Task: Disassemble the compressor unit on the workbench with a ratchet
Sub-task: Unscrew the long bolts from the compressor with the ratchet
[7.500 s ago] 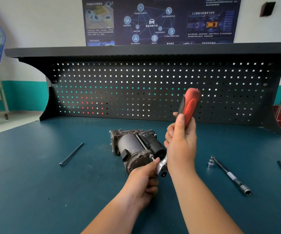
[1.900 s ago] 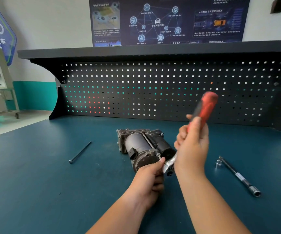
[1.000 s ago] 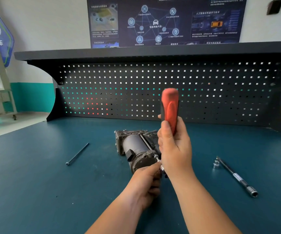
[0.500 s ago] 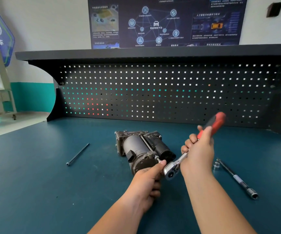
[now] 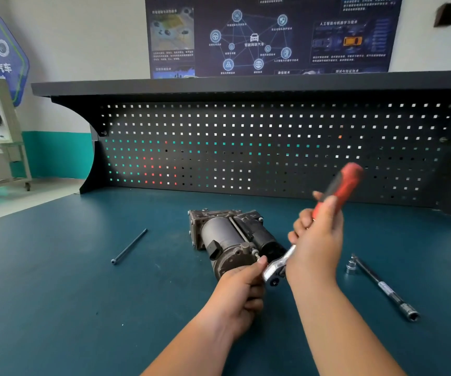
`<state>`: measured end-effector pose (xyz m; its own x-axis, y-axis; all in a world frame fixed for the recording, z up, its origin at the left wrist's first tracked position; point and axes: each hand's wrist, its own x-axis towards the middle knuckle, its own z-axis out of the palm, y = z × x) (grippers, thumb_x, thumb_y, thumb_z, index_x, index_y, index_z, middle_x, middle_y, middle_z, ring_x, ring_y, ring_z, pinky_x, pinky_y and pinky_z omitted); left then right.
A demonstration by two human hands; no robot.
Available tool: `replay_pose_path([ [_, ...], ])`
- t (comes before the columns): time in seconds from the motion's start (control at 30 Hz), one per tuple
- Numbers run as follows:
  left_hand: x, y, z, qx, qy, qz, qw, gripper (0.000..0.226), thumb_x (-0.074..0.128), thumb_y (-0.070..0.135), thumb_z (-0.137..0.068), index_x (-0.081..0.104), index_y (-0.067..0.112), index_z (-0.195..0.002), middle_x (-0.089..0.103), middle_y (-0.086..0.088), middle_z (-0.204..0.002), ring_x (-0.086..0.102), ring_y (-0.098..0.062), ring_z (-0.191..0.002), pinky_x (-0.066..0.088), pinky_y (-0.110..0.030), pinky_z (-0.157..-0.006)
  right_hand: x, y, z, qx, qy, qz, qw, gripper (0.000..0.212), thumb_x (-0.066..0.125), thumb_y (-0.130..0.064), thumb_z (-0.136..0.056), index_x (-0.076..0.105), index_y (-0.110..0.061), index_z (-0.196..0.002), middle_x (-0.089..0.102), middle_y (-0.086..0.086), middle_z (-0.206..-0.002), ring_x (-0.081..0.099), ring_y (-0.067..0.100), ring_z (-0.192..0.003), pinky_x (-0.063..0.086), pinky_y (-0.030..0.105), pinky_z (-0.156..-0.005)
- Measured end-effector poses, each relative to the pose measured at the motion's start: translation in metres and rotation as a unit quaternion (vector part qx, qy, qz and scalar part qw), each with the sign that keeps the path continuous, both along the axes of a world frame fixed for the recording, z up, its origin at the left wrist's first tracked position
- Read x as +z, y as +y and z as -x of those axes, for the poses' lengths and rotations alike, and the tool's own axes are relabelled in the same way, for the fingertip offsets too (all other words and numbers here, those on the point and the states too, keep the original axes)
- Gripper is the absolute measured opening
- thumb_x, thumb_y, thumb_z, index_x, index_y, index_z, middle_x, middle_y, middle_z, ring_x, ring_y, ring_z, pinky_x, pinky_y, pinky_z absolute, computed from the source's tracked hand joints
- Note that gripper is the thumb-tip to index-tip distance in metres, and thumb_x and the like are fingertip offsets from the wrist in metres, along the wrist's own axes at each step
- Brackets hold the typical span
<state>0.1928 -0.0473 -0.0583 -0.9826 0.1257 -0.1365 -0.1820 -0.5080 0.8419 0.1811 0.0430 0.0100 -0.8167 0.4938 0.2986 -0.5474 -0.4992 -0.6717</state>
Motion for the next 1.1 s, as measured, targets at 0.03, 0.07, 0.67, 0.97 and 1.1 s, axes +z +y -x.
replay_pose_path([
  [0.03,0.000,0.000,0.000,0.000,0.001,-0.006,1.000,0.050,0.064,0.020,-0.086,0.047,0.020,-0.039,0.030,0.009,-0.046,0.021,-0.003,-0.034,0.012,-0.014,-0.033,0.000,0.006,0.004,0.003,-0.051,0.060,0.997,0.024,0.037,-0.039,-0.100,0.052,-0.027,-0.086,0.033,-0.013,-0.051,0.026,0.003,-0.038,0.021,0.016,-0.038],
  [0.07,0.001,0.001,-0.001,0.000,0.003,-0.011,1.000,0.049,0.064,0.020,-0.086,0.047,0.021,-0.041,0.030,0.009,-0.046,0.021,-0.002,-0.034,0.012,-0.014,-0.033,-0.002,0.012,0.009,0.015,-0.101,0.119,0.988,0.027,0.036,-0.044,-0.099,0.051,-0.027,-0.084,0.032,-0.011,-0.053,0.026,0.004,-0.037,0.020,0.017,-0.038],
  [0.67,-0.001,-0.002,0.001,-0.024,-0.010,0.055,0.998,0.036,0.079,0.035,-0.059,0.050,0.021,-0.042,0.032,0.009,-0.046,0.022,-0.005,-0.036,0.015,-0.015,-0.032,-0.002,-0.015,-0.011,0.039,0.123,-0.166,0.978,0.013,0.052,-0.040,-0.091,0.056,-0.030,-0.100,0.040,-0.015,-0.052,0.033,0.000,-0.044,0.030,0.013,-0.045],
  [0.97,0.001,0.000,0.000,-0.006,-0.010,-0.013,1.000,0.041,0.066,0.020,-0.083,0.047,0.021,-0.047,0.033,0.008,-0.045,0.023,-0.002,-0.033,0.013,-0.013,-0.031,-0.003,0.012,0.011,0.029,-0.088,0.088,0.992,0.024,0.037,-0.041,-0.099,0.051,-0.027,-0.085,0.033,-0.011,-0.054,0.025,0.003,-0.036,0.020,0.015,-0.037],
  [1.1,0.001,0.002,0.002,-0.008,0.002,0.006,1.000,0.051,0.065,0.023,-0.084,0.051,0.019,-0.035,0.034,0.009,-0.045,0.022,-0.002,-0.034,0.012,-0.014,-0.033,-0.013,0.026,0.020,0.062,-0.194,0.218,0.955,0.030,0.035,-0.048,-0.097,0.049,-0.026,-0.082,0.033,-0.009,-0.056,0.025,0.006,-0.034,0.019,0.015,-0.036],
])
